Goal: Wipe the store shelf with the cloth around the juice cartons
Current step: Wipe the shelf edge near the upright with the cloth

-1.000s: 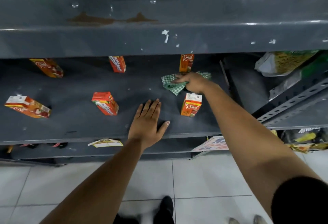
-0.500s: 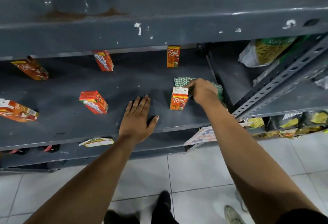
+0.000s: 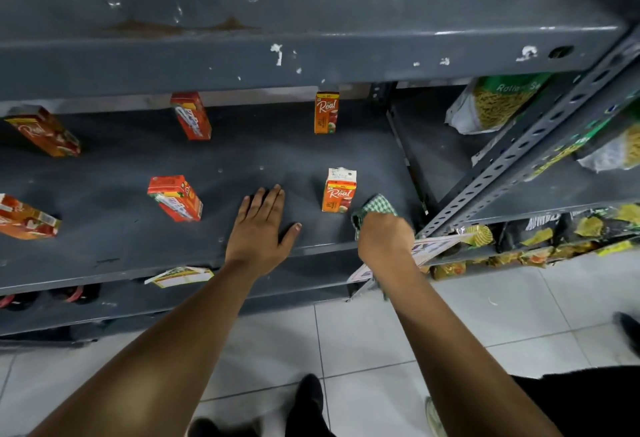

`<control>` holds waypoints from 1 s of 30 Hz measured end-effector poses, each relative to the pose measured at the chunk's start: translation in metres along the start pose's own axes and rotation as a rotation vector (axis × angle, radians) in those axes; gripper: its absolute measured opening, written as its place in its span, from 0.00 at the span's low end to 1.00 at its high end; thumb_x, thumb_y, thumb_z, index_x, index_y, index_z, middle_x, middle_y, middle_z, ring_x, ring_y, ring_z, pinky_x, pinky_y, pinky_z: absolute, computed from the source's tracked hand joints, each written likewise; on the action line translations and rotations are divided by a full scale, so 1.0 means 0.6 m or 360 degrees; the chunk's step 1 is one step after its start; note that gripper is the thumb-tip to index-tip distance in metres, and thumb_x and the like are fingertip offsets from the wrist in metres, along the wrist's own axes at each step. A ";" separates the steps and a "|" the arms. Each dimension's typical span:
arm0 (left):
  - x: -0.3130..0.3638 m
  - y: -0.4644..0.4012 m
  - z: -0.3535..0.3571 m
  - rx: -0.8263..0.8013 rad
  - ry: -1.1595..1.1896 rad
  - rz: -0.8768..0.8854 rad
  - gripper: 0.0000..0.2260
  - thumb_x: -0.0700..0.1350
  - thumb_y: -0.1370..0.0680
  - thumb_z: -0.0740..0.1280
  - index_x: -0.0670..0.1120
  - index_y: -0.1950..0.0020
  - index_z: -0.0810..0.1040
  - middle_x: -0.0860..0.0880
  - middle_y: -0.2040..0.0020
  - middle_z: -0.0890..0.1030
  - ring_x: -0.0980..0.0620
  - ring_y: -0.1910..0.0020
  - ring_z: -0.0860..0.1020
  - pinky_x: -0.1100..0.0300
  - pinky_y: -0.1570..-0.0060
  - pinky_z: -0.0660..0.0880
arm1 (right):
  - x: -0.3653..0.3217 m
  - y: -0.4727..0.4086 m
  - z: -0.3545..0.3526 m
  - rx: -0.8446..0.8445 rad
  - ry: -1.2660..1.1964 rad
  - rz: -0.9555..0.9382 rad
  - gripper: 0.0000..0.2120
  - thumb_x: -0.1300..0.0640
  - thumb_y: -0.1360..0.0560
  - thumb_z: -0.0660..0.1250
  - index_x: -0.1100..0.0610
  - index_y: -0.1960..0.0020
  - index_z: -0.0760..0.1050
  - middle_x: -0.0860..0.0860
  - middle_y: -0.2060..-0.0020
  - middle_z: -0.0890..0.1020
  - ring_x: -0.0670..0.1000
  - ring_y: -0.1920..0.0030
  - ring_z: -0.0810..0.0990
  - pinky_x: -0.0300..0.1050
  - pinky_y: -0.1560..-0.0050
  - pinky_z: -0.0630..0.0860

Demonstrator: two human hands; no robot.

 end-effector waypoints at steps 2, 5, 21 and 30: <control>0.002 0.002 -0.004 0.0029 0.0107 0.0020 0.36 0.65 0.20 0.46 0.43 0.20 0.55 0.47 0.19 0.57 0.46 0.20 0.51 0.49 0.22 0.44 | 0.001 0.032 0.026 -0.0147 -0.0022 -0.0040 0.13 0.61 0.26 0.63 0.60 0.42 0.75 0.56 0.44 0.80 0.57 0.43 0.79 0.47 0.52 0.76; -0.013 0.006 -0.027 0.0146 0.0497 0.0000 0.33 0.62 0.20 0.48 0.44 0.20 0.58 0.47 0.20 0.59 0.48 0.20 0.52 0.54 0.22 0.41 | -0.019 0.081 0.054 -0.0412 -0.0415 -0.0159 0.12 0.62 0.28 0.60 0.59 0.48 0.78 0.57 0.50 0.83 0.59 0.48 0.81 0.48 0.49 0.77; -0.078 0.042 -0.047 0.0238 0.0627 0.0029 0.32 0.54 0.20 0.53 0.42 0.19 0.52 0.46 0.19 0.53 0.50 0.21 0.47 0.50 0.22 0.46 | -0.302 -0.111 -0.032 0.0031 -0.0457 -0.0493 0.30 0.62 0.26 0.59 0.62 0.26 0.57 0.60 0.24 0.58 0.61 0.25 0.55 0.59 0.25 0.51; -0.084 0.042 -0.046 0.0250 0.0697 -0.0021 0.30 0.57 0.19 0.50 0.43 0.19 0.54 0.47 0.19 0.55 0.47 0.20 0.51 0.49 0.22 0.49 | -0.270 0.009 0.047 0.0085 -0.0514 -0.0768 0.33 0.64 0.27 0.60 0.58 0.24 0.54 0.55 0.23 0.55 0.57 0.23 0.50 0.54 0.23 0.48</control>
Point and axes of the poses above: each hand's wrist, its own y-axis away from the middle knuckle, its own z-axis out of the palm, x = y × z, the point moved 10 cm from there along -y, towards the middle knuckle
